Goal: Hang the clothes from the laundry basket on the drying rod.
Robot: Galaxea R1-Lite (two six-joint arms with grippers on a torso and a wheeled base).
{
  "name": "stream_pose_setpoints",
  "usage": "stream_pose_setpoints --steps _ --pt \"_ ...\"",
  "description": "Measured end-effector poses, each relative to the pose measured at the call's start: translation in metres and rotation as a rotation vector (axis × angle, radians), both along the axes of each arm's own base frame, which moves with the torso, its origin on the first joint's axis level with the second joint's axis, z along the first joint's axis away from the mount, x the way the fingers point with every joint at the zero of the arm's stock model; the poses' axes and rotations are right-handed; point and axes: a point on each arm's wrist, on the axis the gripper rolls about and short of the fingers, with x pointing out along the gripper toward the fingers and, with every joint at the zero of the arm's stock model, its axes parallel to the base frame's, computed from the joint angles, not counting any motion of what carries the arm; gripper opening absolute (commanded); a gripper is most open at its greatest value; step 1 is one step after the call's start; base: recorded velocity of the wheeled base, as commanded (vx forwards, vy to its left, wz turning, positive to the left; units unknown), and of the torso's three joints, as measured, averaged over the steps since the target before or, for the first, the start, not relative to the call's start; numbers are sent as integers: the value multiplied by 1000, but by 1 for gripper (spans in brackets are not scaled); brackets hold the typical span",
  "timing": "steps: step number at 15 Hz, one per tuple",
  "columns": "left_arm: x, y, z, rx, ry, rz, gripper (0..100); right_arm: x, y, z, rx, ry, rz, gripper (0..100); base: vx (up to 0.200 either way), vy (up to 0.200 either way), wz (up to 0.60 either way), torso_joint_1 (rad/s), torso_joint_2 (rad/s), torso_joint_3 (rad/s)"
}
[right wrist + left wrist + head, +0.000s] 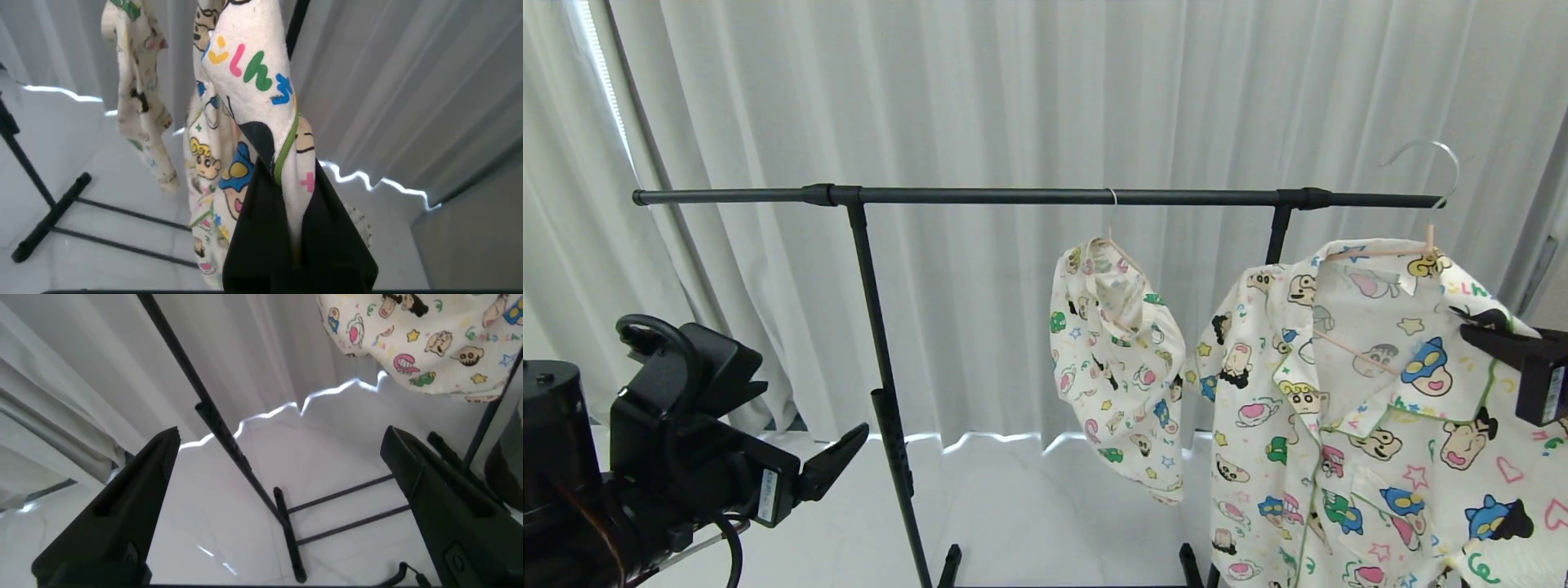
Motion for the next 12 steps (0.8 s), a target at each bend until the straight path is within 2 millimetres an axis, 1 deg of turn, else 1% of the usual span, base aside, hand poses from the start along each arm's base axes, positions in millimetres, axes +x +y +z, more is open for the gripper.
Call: stream_pose_setpoints --steps 3,6,12 --pt "-1 0 0 2 -2 -6 100 9 5 -2 3 -5 22 0 200 0 0 9 2 4" --pt "-5 0 -4 8 9 -12 100 20 12 -5 3 -18 47 0 200 0 0 2 1 2" --pt "-8 1 -5 8 7 -14 100 41 19 -16 -9 12 56 0 200 0 0 1 3 4"
